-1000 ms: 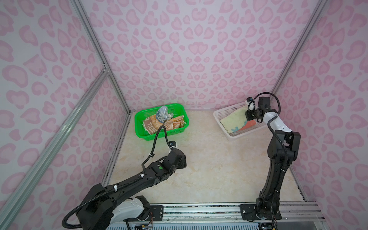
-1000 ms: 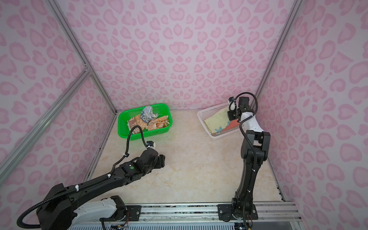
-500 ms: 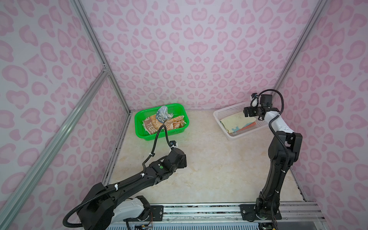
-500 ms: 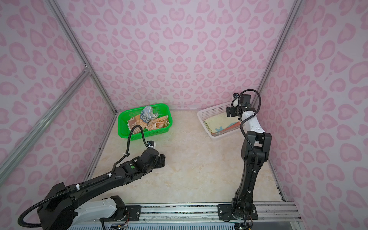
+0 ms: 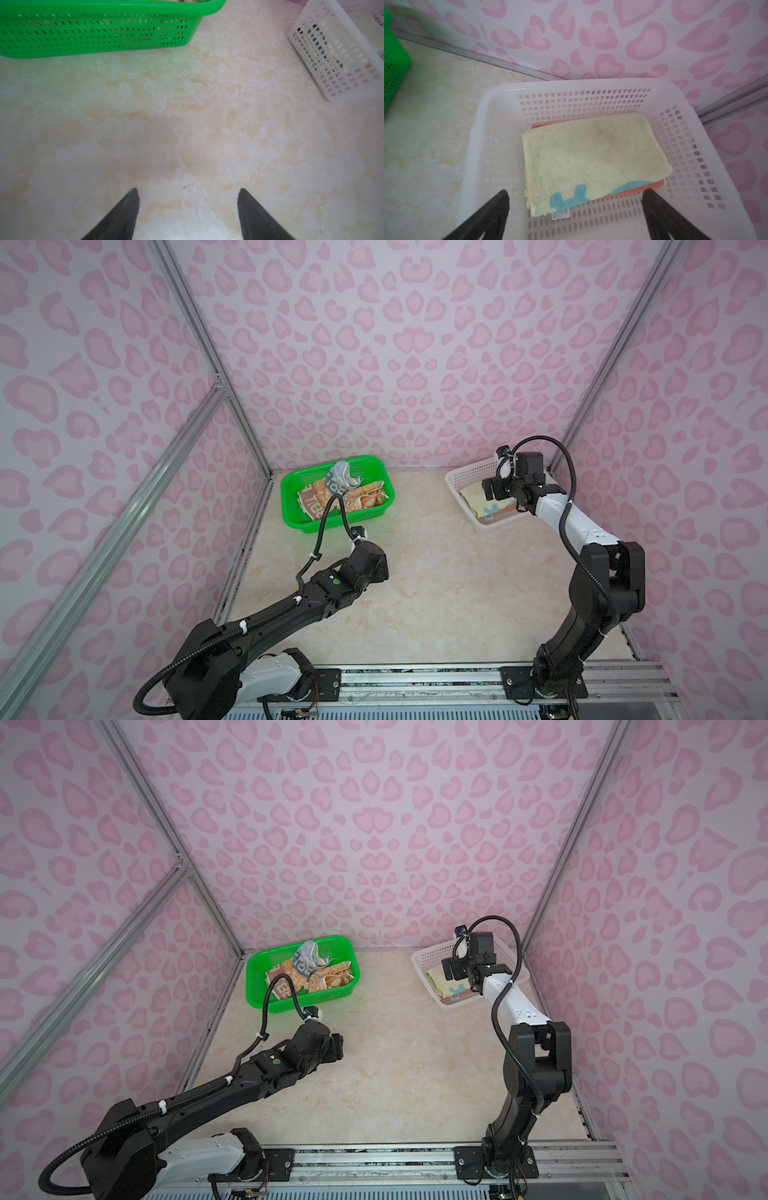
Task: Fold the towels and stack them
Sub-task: 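Release the towel with the right gripper while the left reaches toward the green basket, then lower the left gripper into the green basket and grasp the lettered towel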
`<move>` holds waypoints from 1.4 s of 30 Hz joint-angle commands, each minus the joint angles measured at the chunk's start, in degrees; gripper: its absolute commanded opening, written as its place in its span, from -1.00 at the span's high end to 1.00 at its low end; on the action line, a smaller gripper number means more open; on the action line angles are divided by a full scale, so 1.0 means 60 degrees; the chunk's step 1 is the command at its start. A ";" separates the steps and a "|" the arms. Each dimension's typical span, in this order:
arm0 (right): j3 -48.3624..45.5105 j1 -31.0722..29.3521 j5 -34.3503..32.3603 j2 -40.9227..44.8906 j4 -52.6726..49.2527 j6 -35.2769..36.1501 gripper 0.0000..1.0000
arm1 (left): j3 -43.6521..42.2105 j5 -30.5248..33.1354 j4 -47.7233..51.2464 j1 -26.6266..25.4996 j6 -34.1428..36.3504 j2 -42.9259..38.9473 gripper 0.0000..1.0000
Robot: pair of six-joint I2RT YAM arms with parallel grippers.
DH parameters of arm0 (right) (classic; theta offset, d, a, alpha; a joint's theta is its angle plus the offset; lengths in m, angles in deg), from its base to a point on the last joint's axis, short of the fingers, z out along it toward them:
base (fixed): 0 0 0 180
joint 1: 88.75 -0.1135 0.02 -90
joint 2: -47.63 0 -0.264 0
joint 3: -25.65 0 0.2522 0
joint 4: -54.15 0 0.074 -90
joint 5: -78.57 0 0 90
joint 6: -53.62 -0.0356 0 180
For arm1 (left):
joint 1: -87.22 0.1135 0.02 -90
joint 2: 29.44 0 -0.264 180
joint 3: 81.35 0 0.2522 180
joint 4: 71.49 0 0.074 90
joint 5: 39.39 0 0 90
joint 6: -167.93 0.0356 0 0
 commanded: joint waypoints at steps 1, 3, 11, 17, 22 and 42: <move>-0.0655 -0.0799 -0.1114 0.0485 0.0810 -0.0083 -0.99 | 0.0368 0.0252 -0.0408 0.0222 0.0154 0.0112 -0.57; -0.1003 -0.1430 -0.1901 0.0751 0.1046 -0.0267 -0.99 | 0.0547 0.0298 -0.0387 0.0339 0.0333 0.0120 -0.61; -0.1797 -0.2207 -0.0644 0.1080 0.1382 -0.2569 -0.99 | 0.1561 0.0362 0.0283 0.1574 0.0871 0.0362 -0.96; -0.2863 -0.2922 -0.0576 0.1347 0.2511 -0.2958 -0.99 | 0.3061 -0.0144 0.0628 0.2957 0.1350 0.1310 -0.96; -0.3380 -0.3860 -0.1950 0.1564 0.2541 -0.2594 -0.99 | 0.4504 -0.0840 0.0905 0.4068 0.1832 0.2727 -0.96; -0.5191 -0.4307 -0.2601 0.2113 0.3118 -0.3727 -0.85 | 0.8848 -0.1752 0.1276 0.5866 0.1596 0.8059 -0.84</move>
